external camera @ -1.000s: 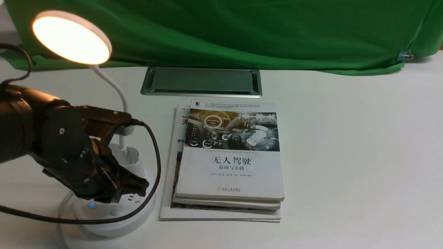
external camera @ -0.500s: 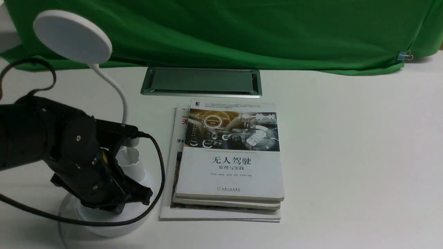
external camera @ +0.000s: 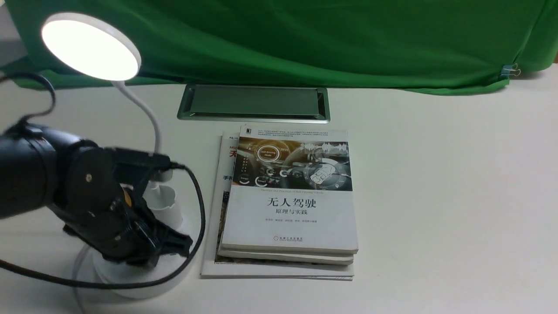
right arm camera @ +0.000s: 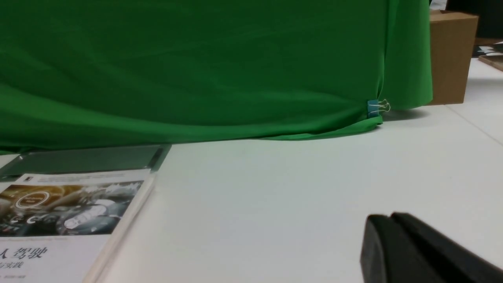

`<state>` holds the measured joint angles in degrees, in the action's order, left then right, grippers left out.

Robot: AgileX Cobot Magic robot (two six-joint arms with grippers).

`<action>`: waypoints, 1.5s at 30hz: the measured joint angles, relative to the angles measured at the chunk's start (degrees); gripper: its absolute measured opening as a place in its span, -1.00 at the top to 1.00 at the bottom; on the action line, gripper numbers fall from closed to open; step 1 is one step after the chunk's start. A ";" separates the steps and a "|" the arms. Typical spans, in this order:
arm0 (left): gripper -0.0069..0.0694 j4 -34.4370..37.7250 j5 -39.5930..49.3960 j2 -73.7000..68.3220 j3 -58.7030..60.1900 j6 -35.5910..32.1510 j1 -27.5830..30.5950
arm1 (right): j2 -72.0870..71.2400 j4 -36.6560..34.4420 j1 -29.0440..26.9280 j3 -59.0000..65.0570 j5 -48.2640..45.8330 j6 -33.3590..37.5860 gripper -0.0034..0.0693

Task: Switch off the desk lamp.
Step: Use the left arm to press the button switch on the lamp holder

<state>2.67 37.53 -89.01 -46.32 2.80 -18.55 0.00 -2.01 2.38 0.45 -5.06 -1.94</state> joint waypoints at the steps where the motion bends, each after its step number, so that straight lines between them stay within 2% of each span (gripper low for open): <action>1: 0.77 0.16 -0.25 0.00 0.05 0.00 0.00 | 0.00 0.00 0.00 0.00 0.00 0.00 0.81; 6: 0.77 0.99 -2.55 -0.10 0.30 -0.17 0.00 | 0.00 0.00 0.00 0.00 0.00 0.00 0.81; 11: 0.77 0.99 1.72 1.95 -1.11 -0.30 0.00 | 0.00 0.00 0.00 0.00 0.07 0.00 0.81; 17: 0.77 0.74 2.33 5.52 -3.64 -0.24 0.00 | 0.00 0.00 0.00 0.00 0.02 0.00 0.81; 27: 0.77 2.38 0.56 -0.72 -0.78 -1.09 0.00 | 0.00 0.00 0.00 0.00 0.02 0.00 0.81; 34: 0.77 2.22 3.35 -0.30 -2.95 -1.46 0.00 | 0.00 0.00 0.00 0.00 0.02 0.00 0.81; 45: 0.77 2.16 4.92 13.61 -6.41 -1.46 0.00 | 0.00 0.00 0.00 0.00 -0.04 0.00 0.81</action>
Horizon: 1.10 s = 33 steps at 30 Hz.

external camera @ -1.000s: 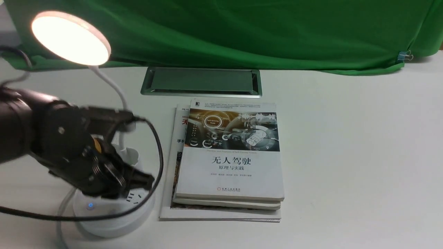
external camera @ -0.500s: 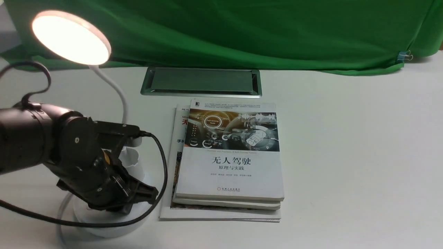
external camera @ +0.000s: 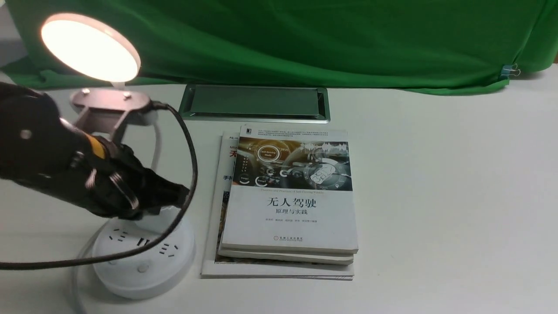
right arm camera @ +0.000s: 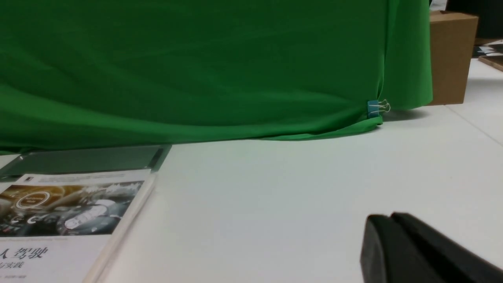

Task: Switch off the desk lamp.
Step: Use the left arm to press the button switch on the lamp holder

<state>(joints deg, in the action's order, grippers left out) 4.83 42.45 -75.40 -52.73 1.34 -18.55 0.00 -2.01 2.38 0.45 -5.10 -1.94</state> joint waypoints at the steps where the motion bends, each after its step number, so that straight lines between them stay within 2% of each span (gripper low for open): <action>1: 0.77 0.00 0.21 0.25 0.00 0.00 0.00 | 0.00 0.00 0.00 0.00 0.00 0.00 0.81; 10: 0.77 -0.24 0.11 -6.42 2.92 1.06 0.00 | 0.00 0.00 0.00 0.00 0.00 0.00 0.81; 20: 0.77 -4.14 -5.34 -15.90 4.74 3.43 0.00 | 0.00 0.00 0.00 0.00 0.05 0.00 0.81; 27: 0.77 -4.15 -5.02 -13.95 5.13 3.43 0.00 | 0.00 0.00 0.00 0.00 0.05 0.00 0.81; 33: 0.77 -4.15 -4.95 -3.26 5.79 4.05 0.00 | 0.00 0.00 0.00 0.00 0.05 0.00 0.81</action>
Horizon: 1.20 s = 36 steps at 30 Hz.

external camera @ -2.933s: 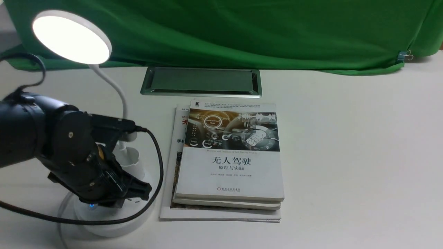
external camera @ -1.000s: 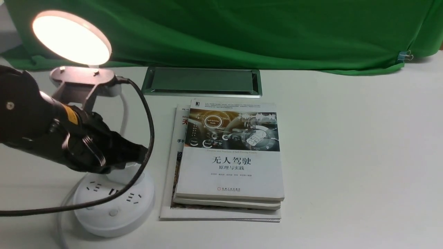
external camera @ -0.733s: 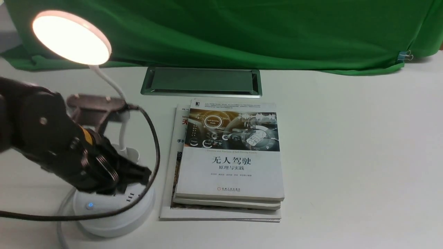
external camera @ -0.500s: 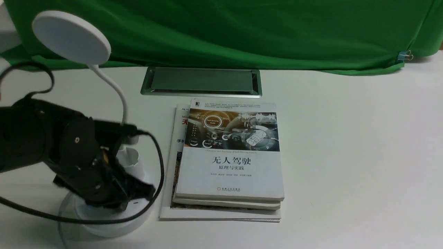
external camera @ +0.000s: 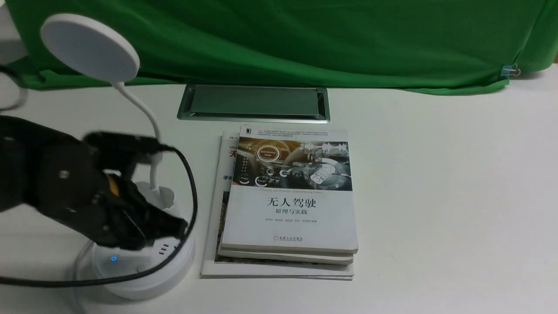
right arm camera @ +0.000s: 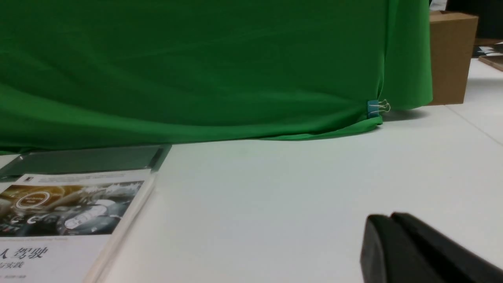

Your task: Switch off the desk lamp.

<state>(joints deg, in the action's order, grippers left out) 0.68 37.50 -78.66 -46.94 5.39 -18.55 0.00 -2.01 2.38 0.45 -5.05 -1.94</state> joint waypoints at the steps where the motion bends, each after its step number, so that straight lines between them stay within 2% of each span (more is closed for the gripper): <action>1: 0.77 0.12 0.00 1.98 0.12 0.00 0.00 | 0.00 0.00 0.00 0.00 0.00 0.00 0.81; 6: 0.77 0.69 -1.21 14.52 3.15 0.00 0.00 | 0.00 0.00 0.00 0.00 0.00 0.00 0.81; 11: 0.77 0.83 -4.87 32.84 9.23 0.23 0.00 | 0.00 0.00 0.00 0.00 0.00 0.00 0.81; 18: 0.77 0.47 -5.88 49.23 10.27 0.23 0.00 | 0.00 0.00 0.00 0.00 0.00 0.00 0.81; 24: 0.77 0.36 -6.29 56.00 10.40 0.18 0.00 | 0.00 0.00 0.00 0.00 0.00 0.00 0.81; 27: 0.77 0.12 -9.93 58.08 13.52 -0.08 0.05 | 0.00 0.00 0.00 0.00 0.00 0.00 0.81; 31: 0.77 -2.40 -15.60 63.89 20.51 -7.41 2.27 | 0.00 0.00 0.00 0.00 0.00 0.00 0.81; 36: 0.77 0.39 -26.24 75.96 34.09 -13.22 8.75 | 0.00 0.00 0.00 0.00 0.00 0.00 0.81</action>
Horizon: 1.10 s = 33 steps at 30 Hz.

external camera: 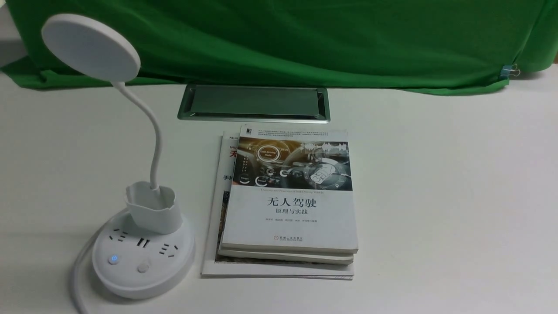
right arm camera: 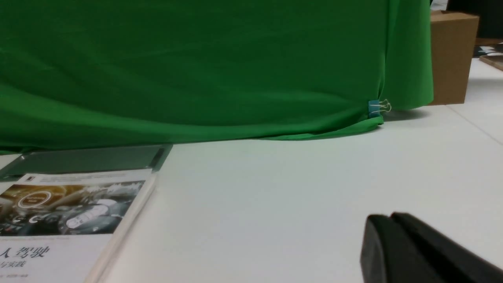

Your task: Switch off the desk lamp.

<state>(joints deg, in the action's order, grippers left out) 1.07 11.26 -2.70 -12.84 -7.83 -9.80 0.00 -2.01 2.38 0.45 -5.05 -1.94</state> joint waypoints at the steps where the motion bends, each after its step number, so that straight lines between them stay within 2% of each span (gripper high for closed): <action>1: 0.77 0.21 -1.79 1.53 3.01 -0.22 1.23 | 0.03 0.00 0.00 0.00 -0.07 0.00 0.81; 4: 0.77 0.16 -4.02 2.56 10.70 -0.39 3.89 | 0.00 0.00 0.00 0.00 -0.01 0.00 0.81; 7: 0.77 1.39 0.41 2.64 12.98 -0.34 5.49 | 0.00 0.00 0.00 0.00 0.05 0.00 0.81; 10: 0.77 2.94 3.55 2.72 13.28 -0.22 6.08 | 0.00 0.00 0.00 0.00 -0.01 0.00 0.81; 33: 0.77 1.66 1.39 2.83 13.28 -0.10 6.38 | 0.00 0.00 0.00 0.00 -0.01 0.00 0.81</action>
<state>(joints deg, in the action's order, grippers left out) 2.73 12.65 0.13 0.44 -7.93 -3.42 0.00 -2.01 2.38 0.45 -5.06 -1.94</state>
